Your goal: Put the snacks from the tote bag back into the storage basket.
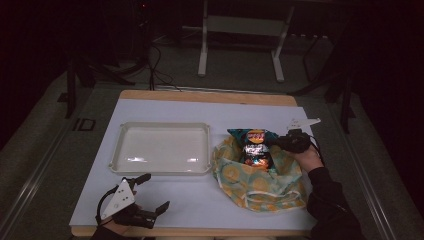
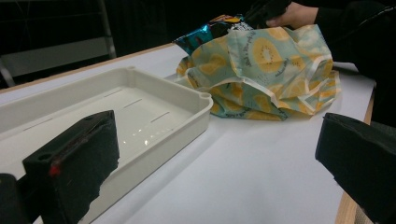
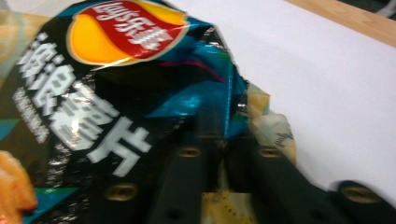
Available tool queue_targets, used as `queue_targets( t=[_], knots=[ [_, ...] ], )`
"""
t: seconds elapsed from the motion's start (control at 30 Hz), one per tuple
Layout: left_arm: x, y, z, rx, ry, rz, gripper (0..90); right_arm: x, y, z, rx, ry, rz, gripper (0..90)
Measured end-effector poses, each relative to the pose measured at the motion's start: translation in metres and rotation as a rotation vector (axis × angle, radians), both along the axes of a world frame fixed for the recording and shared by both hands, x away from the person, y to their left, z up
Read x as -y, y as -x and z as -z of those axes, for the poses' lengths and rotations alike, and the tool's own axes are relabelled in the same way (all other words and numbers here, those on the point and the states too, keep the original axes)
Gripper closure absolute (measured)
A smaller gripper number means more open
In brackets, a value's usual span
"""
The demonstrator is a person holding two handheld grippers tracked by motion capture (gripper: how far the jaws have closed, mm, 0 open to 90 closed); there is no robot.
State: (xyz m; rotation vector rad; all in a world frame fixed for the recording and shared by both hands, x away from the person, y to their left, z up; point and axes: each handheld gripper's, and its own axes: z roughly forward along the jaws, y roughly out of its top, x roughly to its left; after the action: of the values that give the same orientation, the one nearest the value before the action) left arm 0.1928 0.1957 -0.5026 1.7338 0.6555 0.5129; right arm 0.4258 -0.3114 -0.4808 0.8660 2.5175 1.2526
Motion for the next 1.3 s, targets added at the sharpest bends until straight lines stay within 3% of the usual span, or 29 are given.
queue_targets(
  t=[0.27, 0.6, 1.0, 1.3],
  knots=[
    [-0.001, 0.000, 0.000, 0.001, 0.000, -0.001, 0.1, -0.004, 0.004, -0.008, 0.035, 0.026, 0.012, 90.0],
    [-0.001, 0.000, 0.000, 0.001, 0.000, -0.004, 0.1, 0.005, 0.012, -0.027, 0.095, -0.047, 0.025, 90.0],
    [-0.001, 0.000, 0.000, 0.003, 0.002, -0.008, 0.1, 0.000, 0.029, -0.056, 0.150, -0.116, -0.045, 90.0],
    [-0.001, 0.000, 0.000, 0.006, 0.003, -0.009, 0.1, -0.003, 0.037, -0.083, 0.203, -0.142, -0.057, 90.0]
  ],
)
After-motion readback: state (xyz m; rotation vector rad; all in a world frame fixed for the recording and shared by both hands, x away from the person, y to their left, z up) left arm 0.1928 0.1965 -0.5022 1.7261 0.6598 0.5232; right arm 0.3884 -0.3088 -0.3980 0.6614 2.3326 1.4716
